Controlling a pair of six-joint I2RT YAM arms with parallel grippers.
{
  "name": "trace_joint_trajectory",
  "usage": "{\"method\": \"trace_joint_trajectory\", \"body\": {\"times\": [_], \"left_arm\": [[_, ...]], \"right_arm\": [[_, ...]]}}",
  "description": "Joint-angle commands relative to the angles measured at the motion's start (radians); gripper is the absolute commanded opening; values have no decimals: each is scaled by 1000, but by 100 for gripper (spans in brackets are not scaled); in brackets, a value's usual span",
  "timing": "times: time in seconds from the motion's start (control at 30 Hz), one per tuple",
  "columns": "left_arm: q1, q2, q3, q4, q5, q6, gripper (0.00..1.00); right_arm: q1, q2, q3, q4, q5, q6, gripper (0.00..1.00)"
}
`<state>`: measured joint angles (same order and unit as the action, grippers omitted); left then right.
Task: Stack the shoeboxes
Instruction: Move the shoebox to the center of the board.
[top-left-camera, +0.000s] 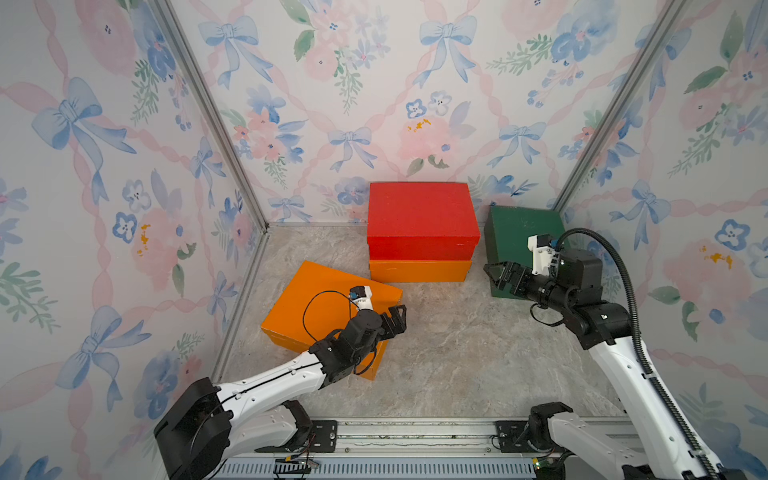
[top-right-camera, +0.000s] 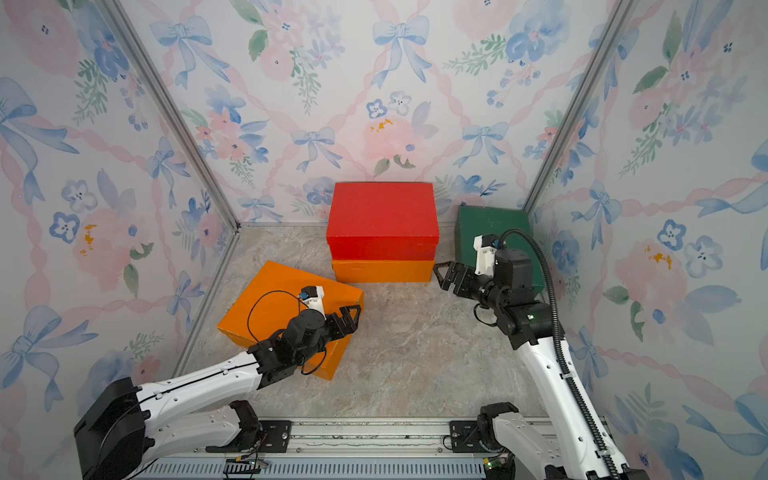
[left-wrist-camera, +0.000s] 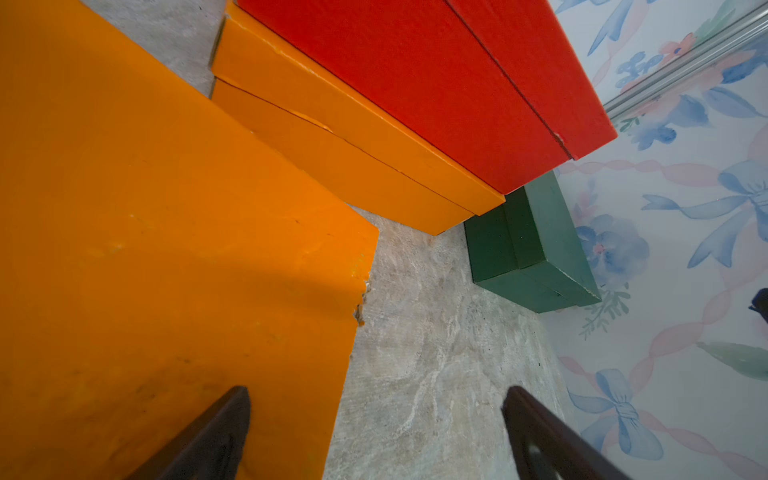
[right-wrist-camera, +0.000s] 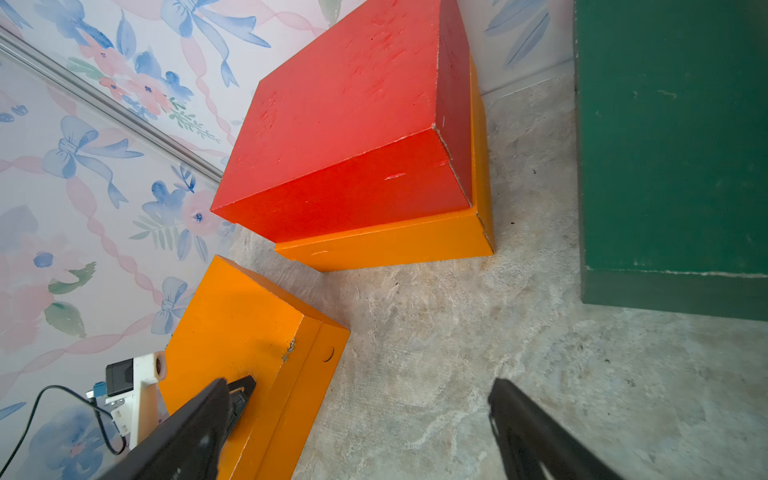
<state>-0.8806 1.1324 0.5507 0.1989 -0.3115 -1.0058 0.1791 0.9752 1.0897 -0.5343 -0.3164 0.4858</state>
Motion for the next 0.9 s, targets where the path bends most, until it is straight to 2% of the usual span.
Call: {"method": "trace_joint_trajectory", "body": {"times": [0.0,0.33,0.73,0.87], "left_arm": [[-47,81,-9,-44,40,-61,98],[-181,263,120,29,9,-89,98],[-271,430,262,134,-76,-148,98],[-294,449,333,140,-104,-114,98]], "right_arm": [[10,-5,9,1,20,0,97],[7,-19,18,-21,37,-10,97],[8,-38,27,-50,45,-16,97],[6,-50,31,-74,60,-27,97]]}}
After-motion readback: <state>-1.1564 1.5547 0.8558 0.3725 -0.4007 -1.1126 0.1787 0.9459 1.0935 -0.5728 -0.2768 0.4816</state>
